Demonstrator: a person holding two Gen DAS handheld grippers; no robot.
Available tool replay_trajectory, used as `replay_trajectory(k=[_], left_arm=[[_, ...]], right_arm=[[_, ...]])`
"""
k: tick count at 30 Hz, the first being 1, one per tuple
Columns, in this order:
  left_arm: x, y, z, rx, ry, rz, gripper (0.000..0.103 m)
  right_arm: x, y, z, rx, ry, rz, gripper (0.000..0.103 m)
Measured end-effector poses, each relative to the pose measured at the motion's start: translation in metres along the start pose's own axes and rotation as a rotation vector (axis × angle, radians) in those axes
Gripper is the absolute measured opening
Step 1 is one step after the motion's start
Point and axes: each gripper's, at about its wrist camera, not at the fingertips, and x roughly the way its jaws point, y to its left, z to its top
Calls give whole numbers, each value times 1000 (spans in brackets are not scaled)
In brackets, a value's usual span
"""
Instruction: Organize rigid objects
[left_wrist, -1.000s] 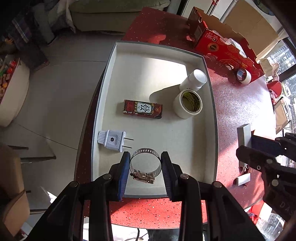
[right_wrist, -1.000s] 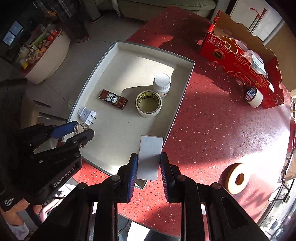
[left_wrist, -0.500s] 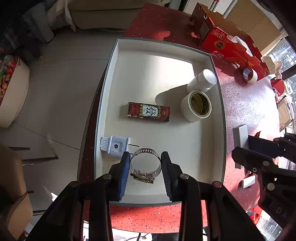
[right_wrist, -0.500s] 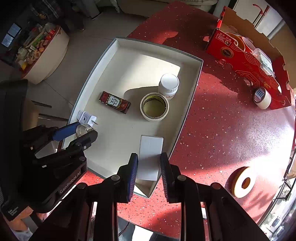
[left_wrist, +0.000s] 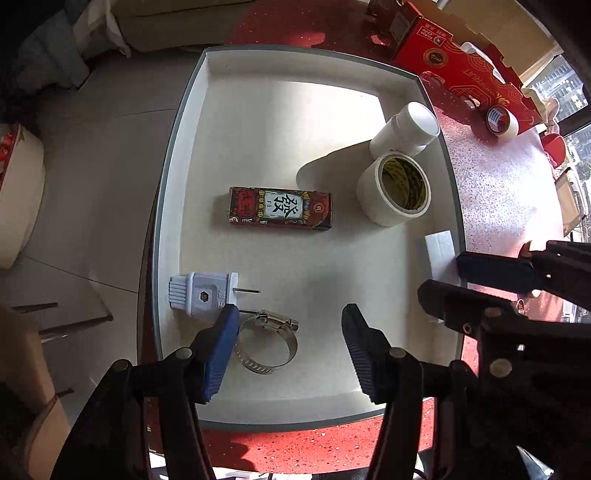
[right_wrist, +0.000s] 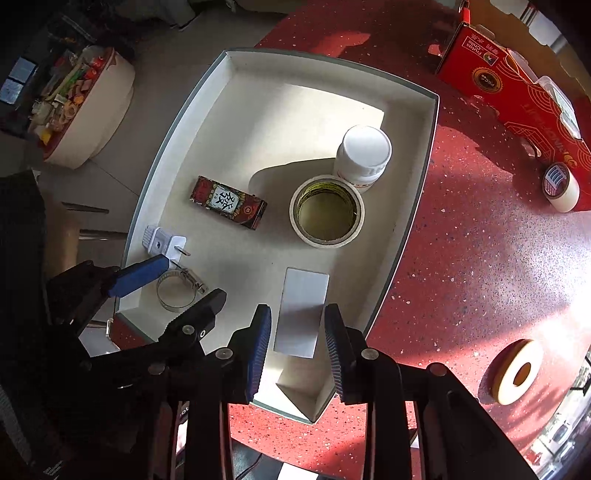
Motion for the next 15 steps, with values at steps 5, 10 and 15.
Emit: replay_trajectory(k=[5, 10, 15], left_arm=[[-9, -10, -3, 9, -20, 44, 103], [-26, -27, -3, 22, -43, 45, 103], [-41, -52, -2, 88, -49, 44, 103]], right_arm=[[-19, -21, -8, 63, -64, -45, 97], [-35, -67, -37, 150, -59, -113, 97], [-37, -134, -90, 392, -34, -112, 97]])
